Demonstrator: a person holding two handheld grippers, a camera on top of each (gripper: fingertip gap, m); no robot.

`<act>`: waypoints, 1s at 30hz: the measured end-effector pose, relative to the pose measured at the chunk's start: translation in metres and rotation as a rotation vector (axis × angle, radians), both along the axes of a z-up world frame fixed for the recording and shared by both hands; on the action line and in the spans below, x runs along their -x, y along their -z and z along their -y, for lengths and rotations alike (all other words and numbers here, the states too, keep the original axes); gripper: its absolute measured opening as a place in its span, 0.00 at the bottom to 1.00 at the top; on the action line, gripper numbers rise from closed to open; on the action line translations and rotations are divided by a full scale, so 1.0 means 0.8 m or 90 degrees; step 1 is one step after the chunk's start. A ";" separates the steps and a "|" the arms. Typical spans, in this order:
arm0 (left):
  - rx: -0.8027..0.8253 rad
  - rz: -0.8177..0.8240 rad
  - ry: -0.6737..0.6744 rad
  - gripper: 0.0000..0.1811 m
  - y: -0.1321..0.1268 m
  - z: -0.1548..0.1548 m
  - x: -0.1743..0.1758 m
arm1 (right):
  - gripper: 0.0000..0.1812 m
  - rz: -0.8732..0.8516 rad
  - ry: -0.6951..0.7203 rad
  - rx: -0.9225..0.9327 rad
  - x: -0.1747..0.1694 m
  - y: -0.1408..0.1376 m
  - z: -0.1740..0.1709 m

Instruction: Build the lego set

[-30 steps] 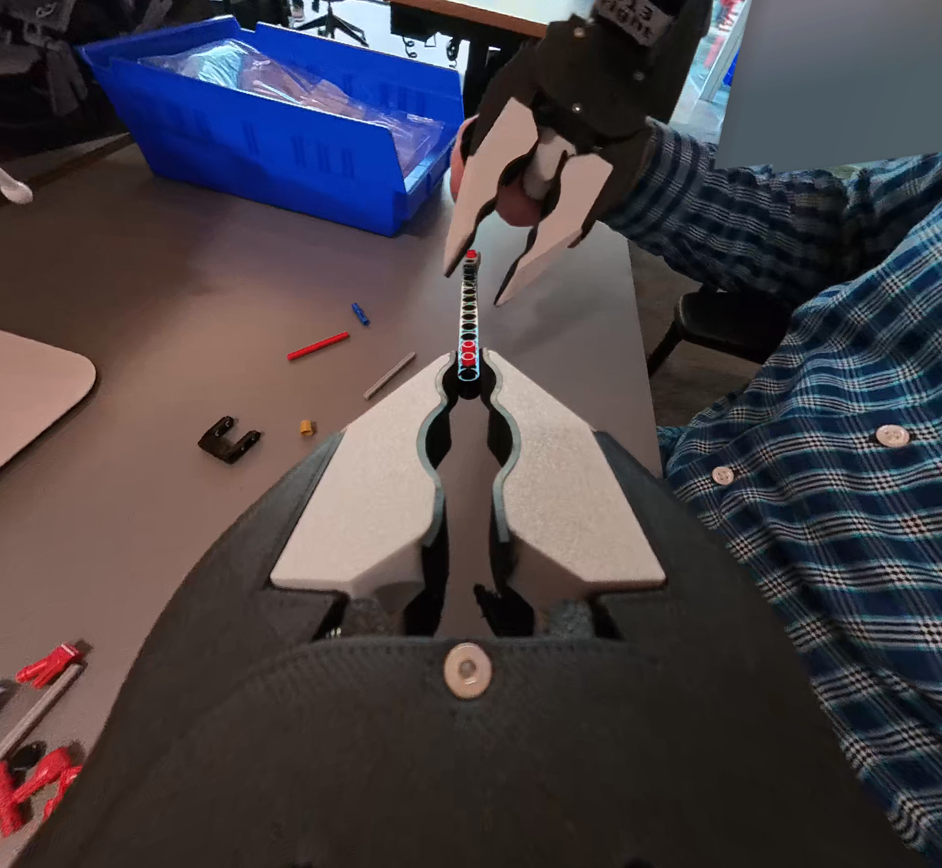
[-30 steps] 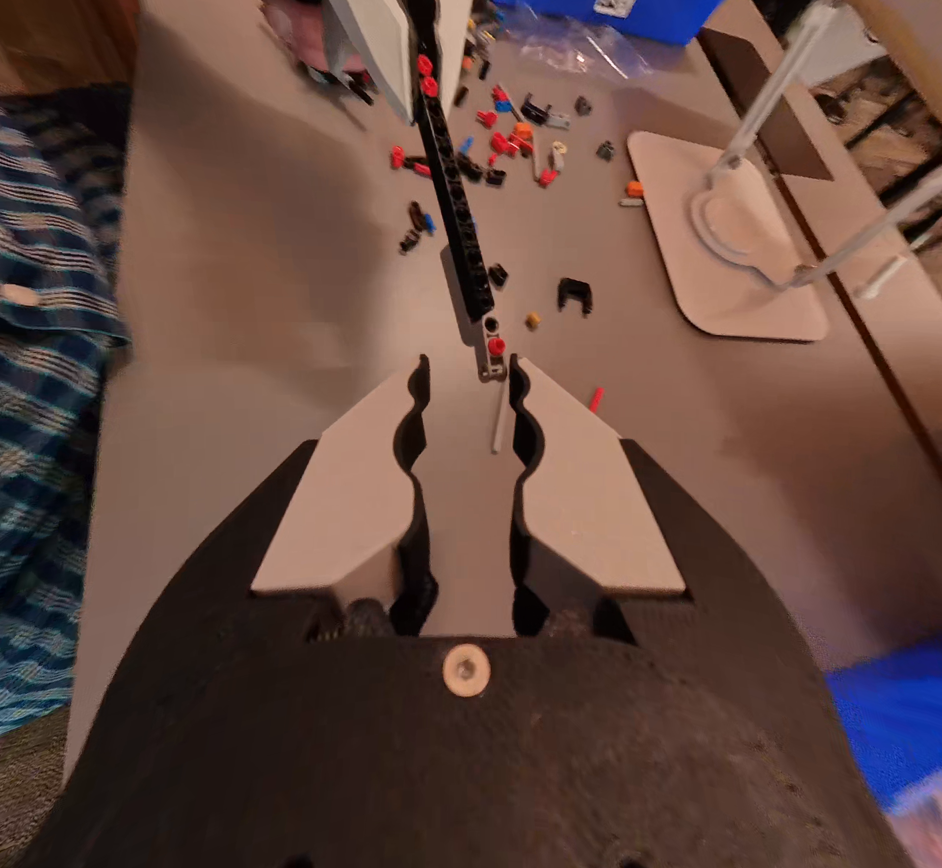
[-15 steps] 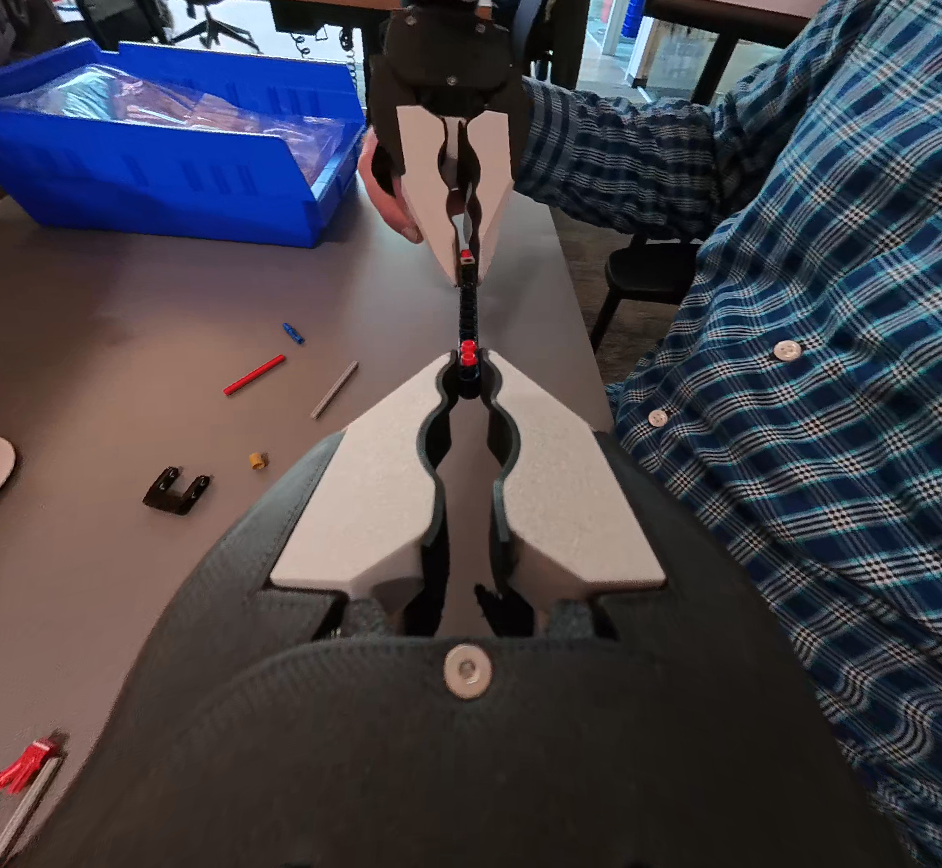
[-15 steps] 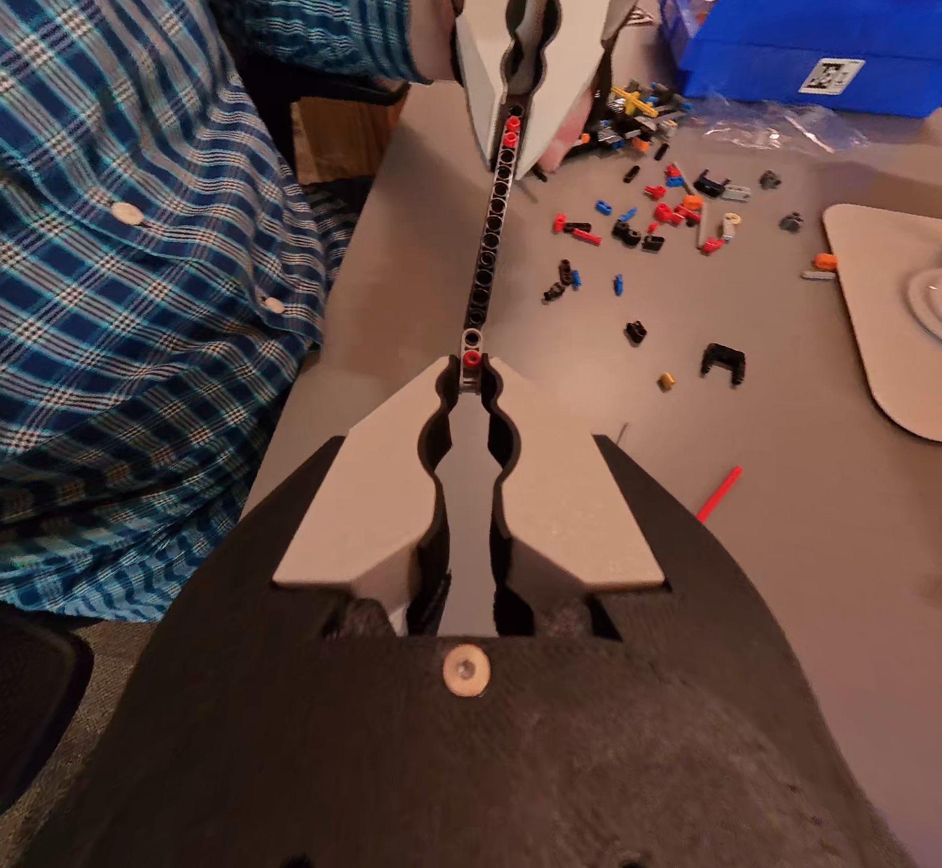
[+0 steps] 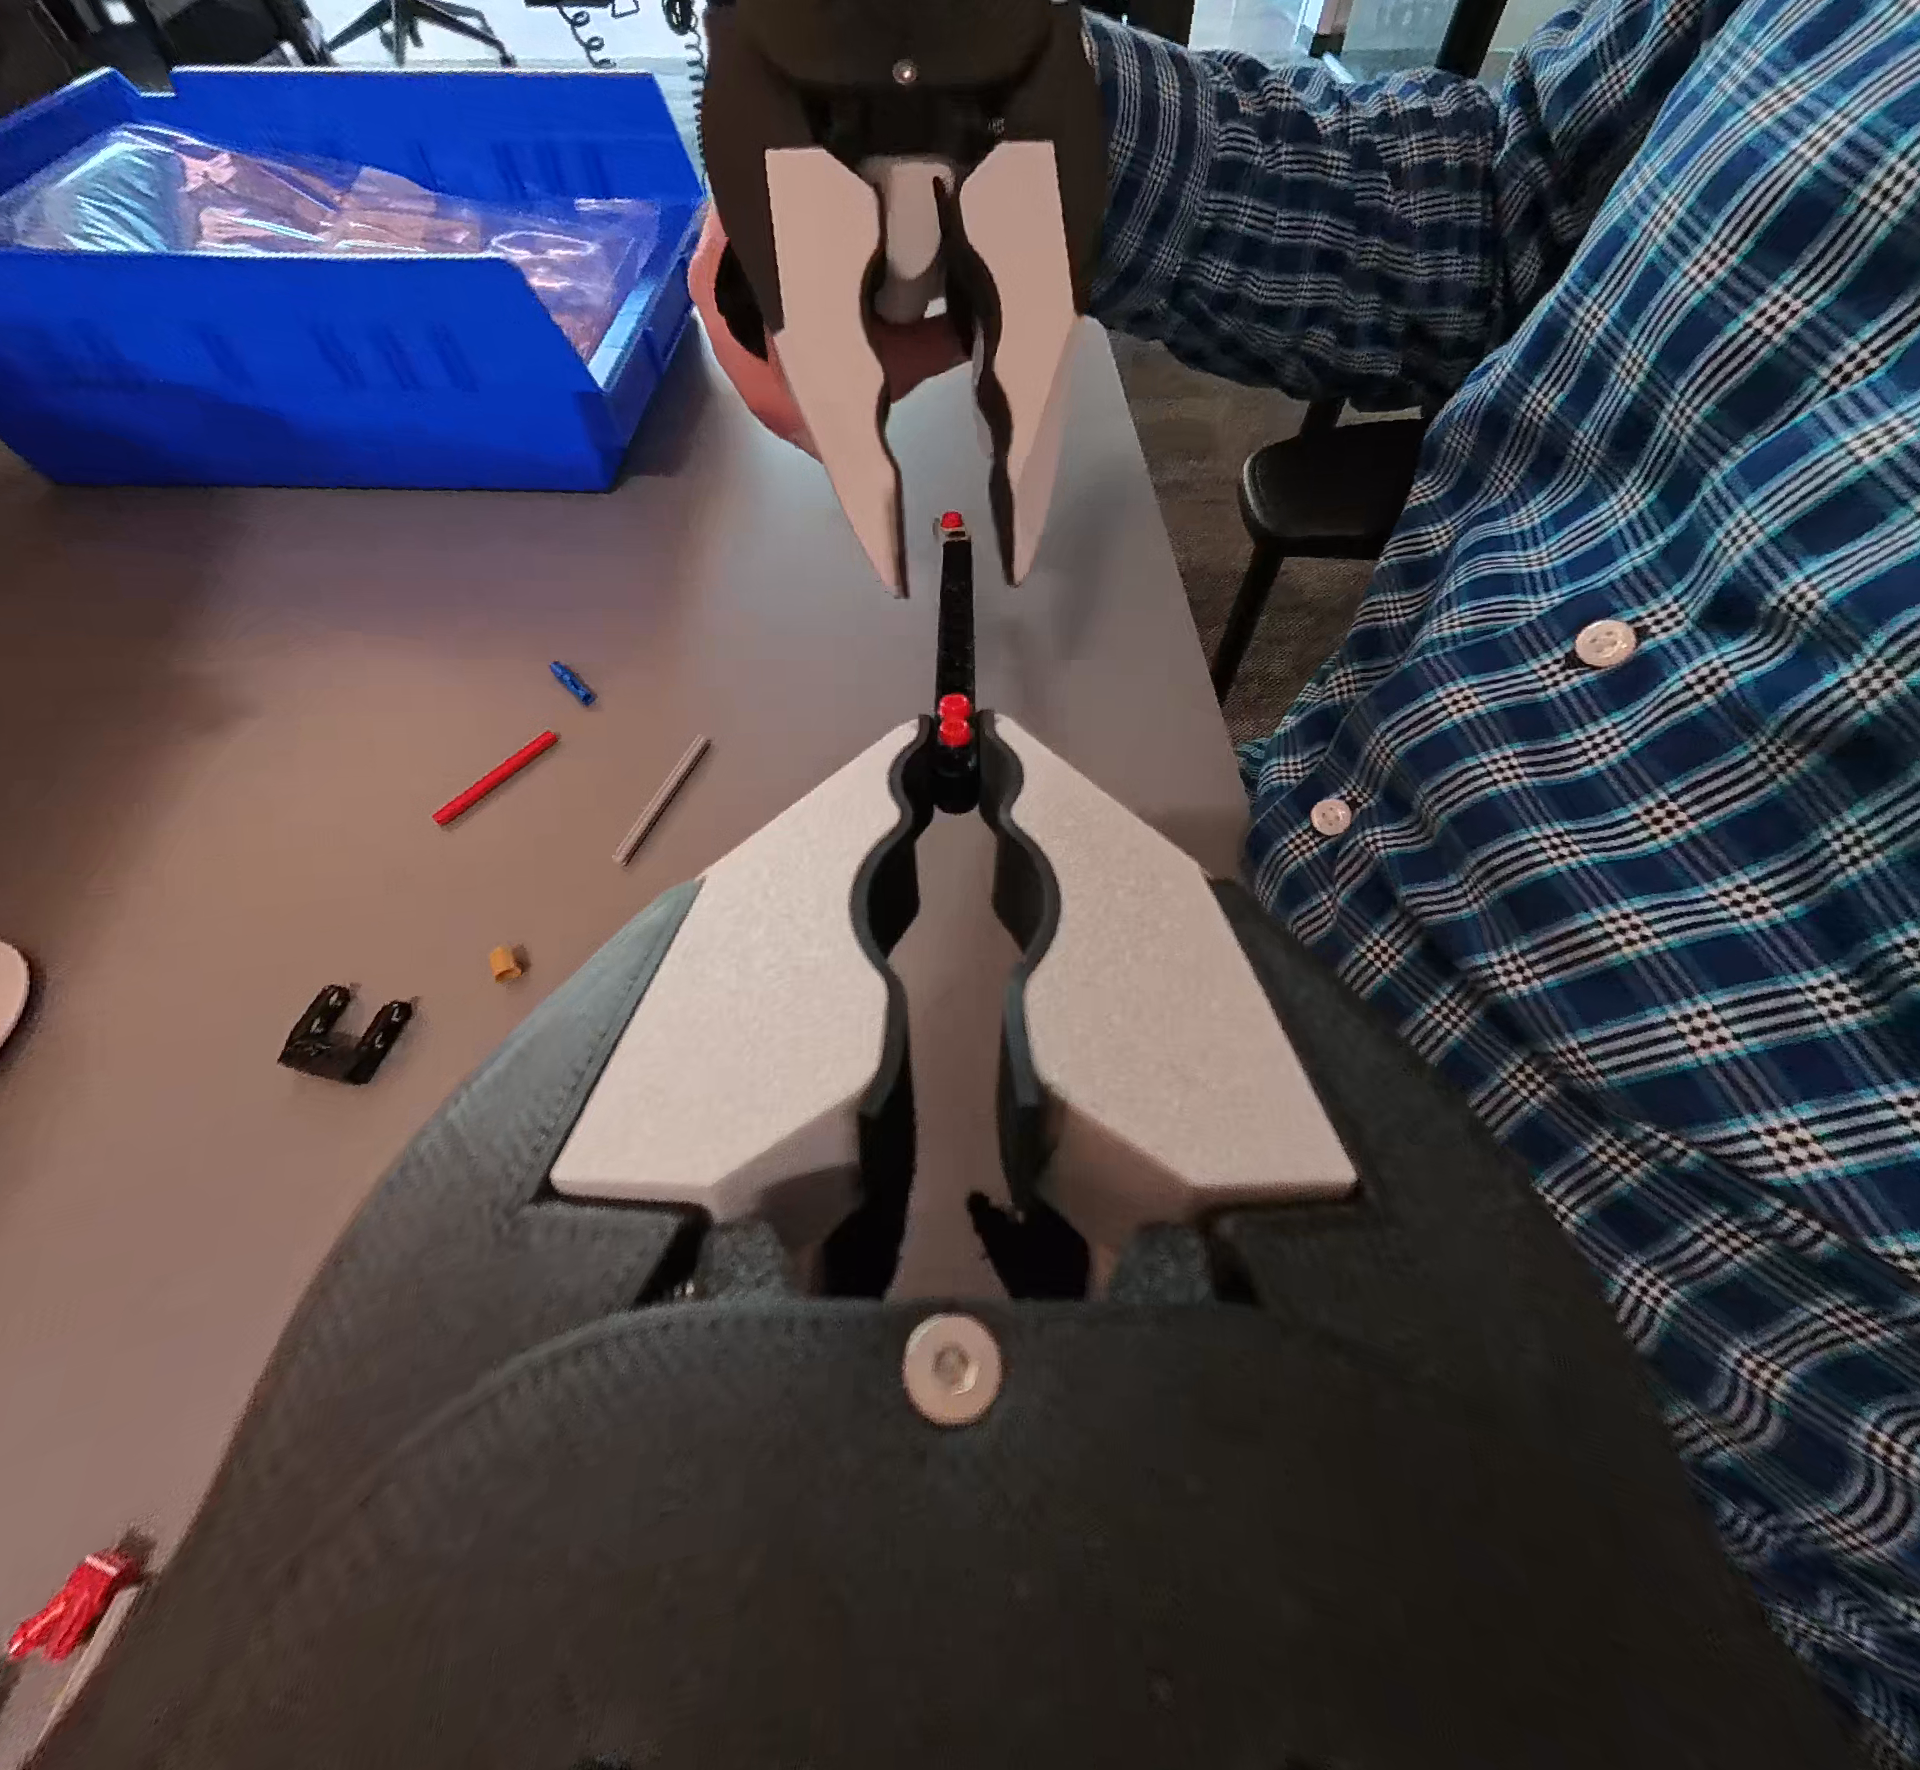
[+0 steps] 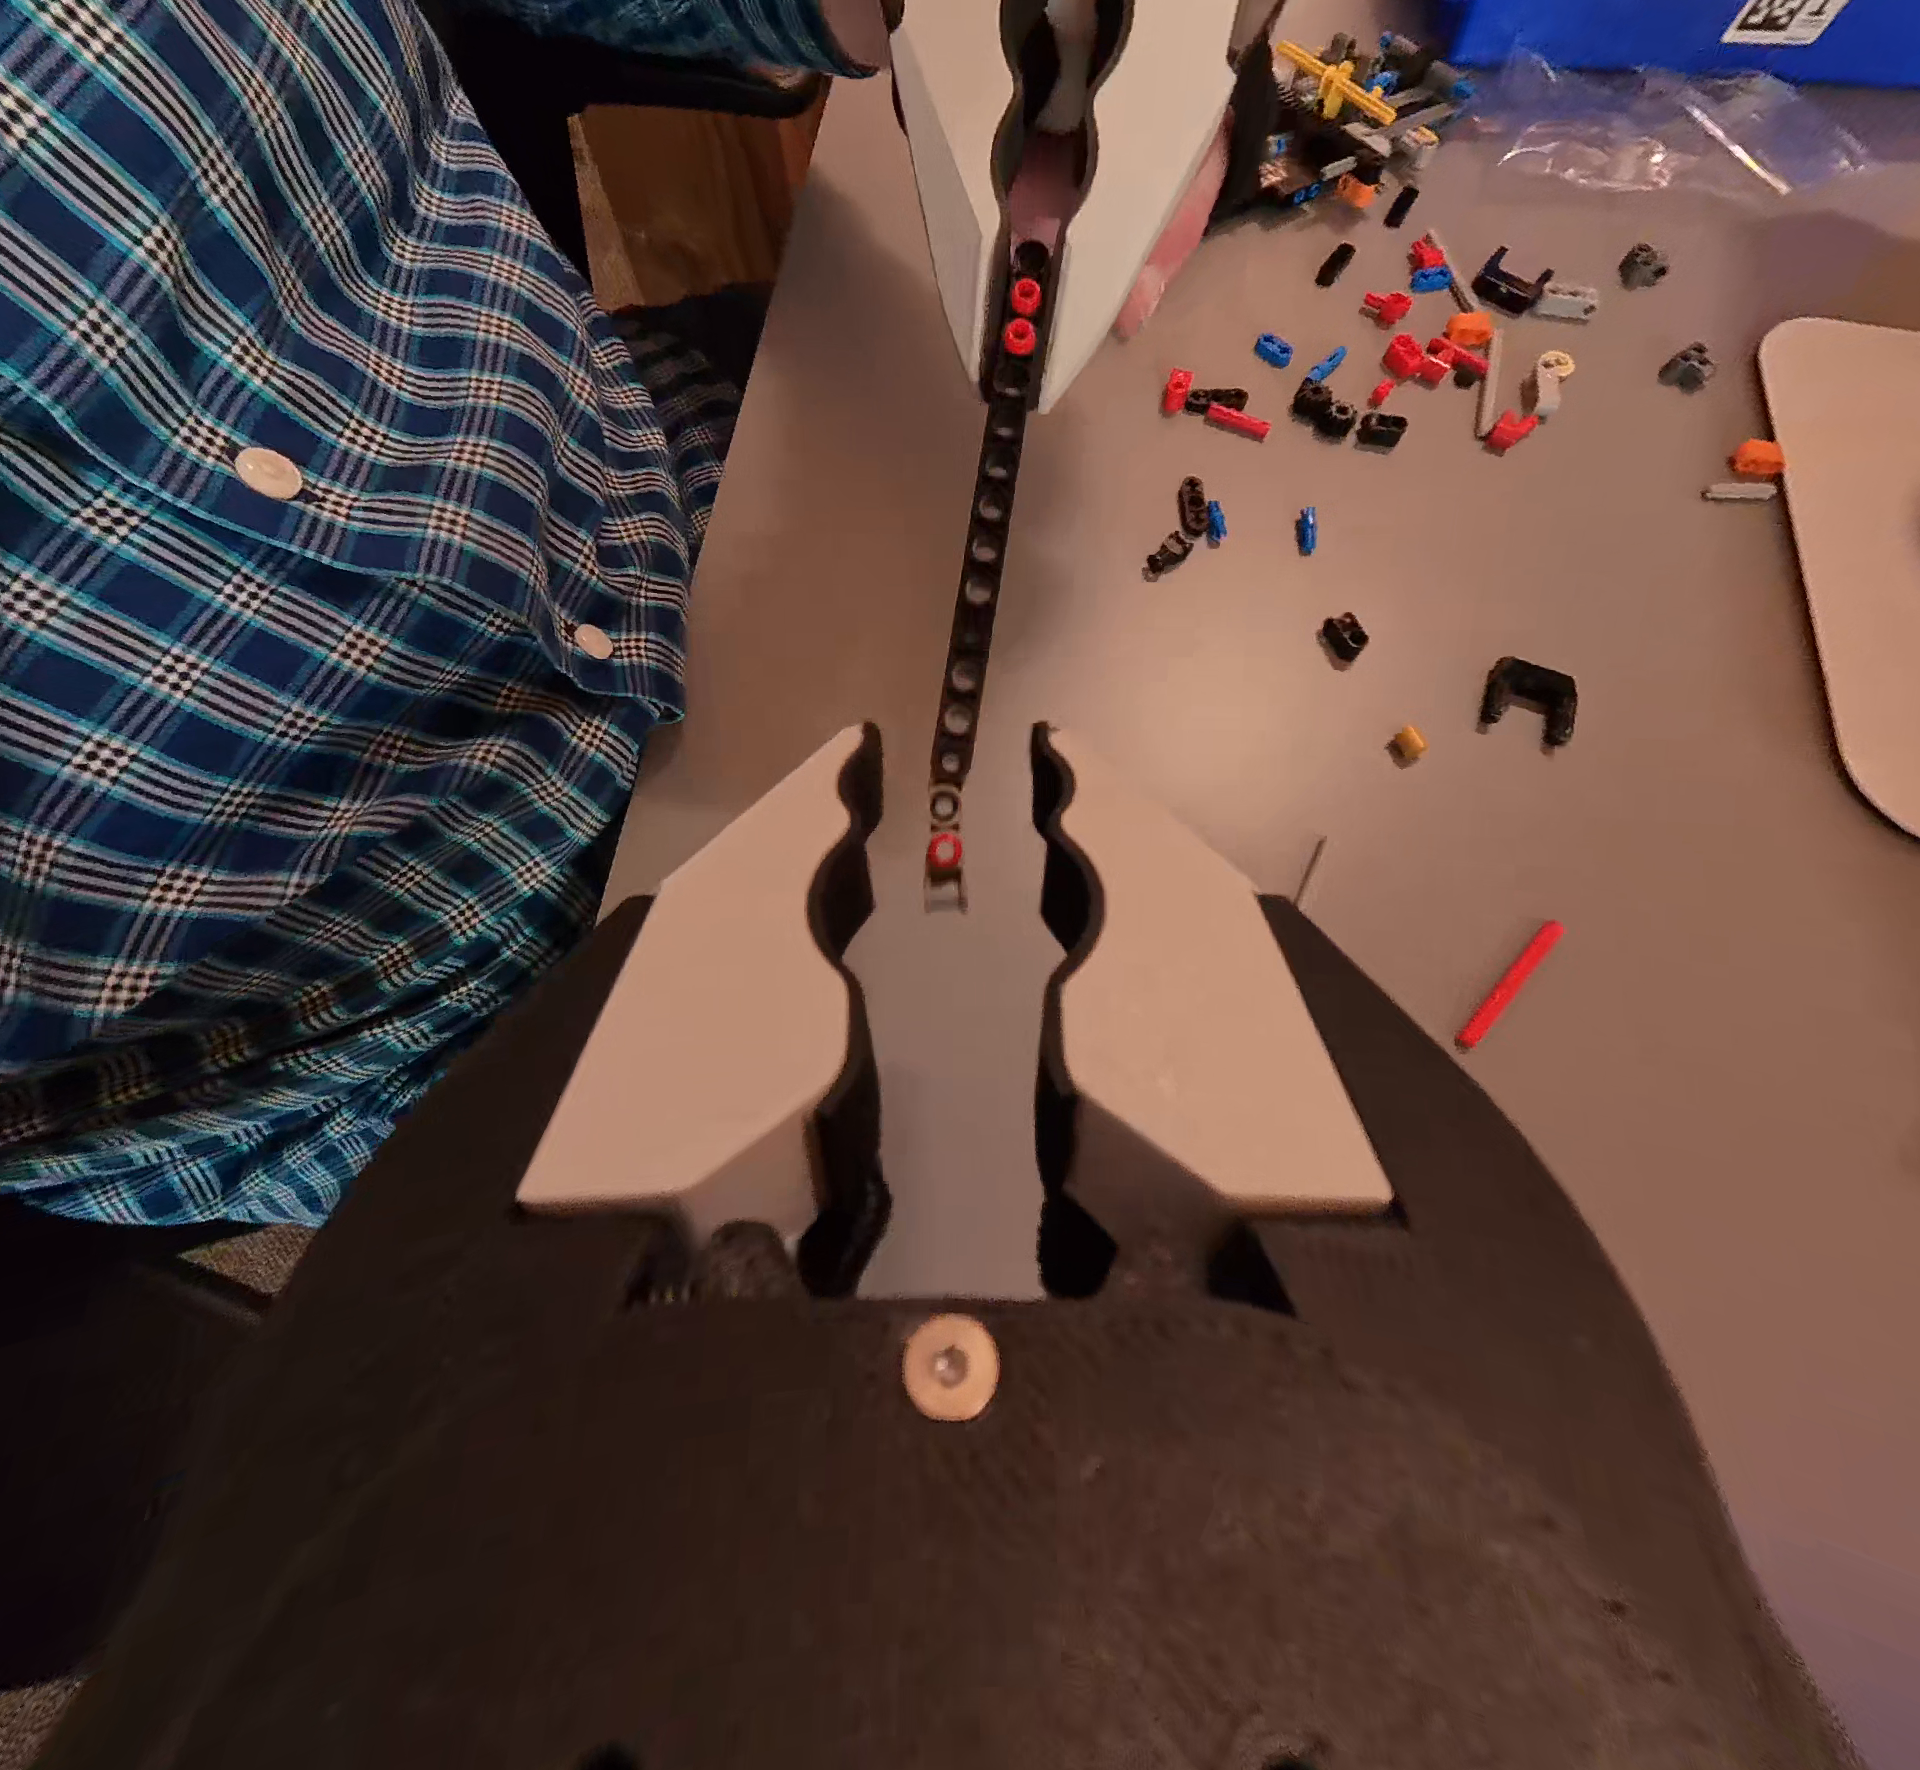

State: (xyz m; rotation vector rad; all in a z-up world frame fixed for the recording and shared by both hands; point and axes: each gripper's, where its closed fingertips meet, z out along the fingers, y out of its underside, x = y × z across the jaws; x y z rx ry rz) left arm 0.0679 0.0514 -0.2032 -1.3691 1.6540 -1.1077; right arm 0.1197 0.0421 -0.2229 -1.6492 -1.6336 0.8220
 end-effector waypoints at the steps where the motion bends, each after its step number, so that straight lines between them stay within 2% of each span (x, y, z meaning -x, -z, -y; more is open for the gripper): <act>1: -0.004 -0.001 0.001 0.03 0.000 0.002 0.000 | 0.09 0.012 -0.005 -0.009 0.003 0.003 0.001; 2: -0.010 -0.003 -0.001 0.03 0.000 0.003 0.000 | 0.04 0.028 -0.007 -0.018 0.006 0.007 0.002; 9: 0.005 -0.008 -0.013 0.04 0.005 0.009 0.011 | 0.03 0.027 -0.001 -0.003 0.016 0.017 0.003; 13: 0.004 -0.011 -0.046 0.18 0.003 -0.001 0.024 | 0.02 0.045 0.004 0.011 0.014 0.031 -0.002; 17: -0.003 0.002 -0.110 0.26 -0.014 -0.029 0.044 | 0.02 0.092 0.003 0.042 0.009 0.051 -0.008; 21: 0.001 -0.002 -0.142 0.26 -0.019 -0.044 0.058 | 0.02 0.163 -0.024 0.117 0.004 0.081 -0.009; 27: -0.016 -0.040 -0.166 0.26 -0.003 -0.051 0.065 | 0.03 0.237 -0.059 0.195 0.008 0.110 -0.016; 30: -0.024 -0.049 -0.180 0.27 -0.003 -0.058 0.069 | 0.12 0.231 -0.044 0.181 0.015 0.108 -0.030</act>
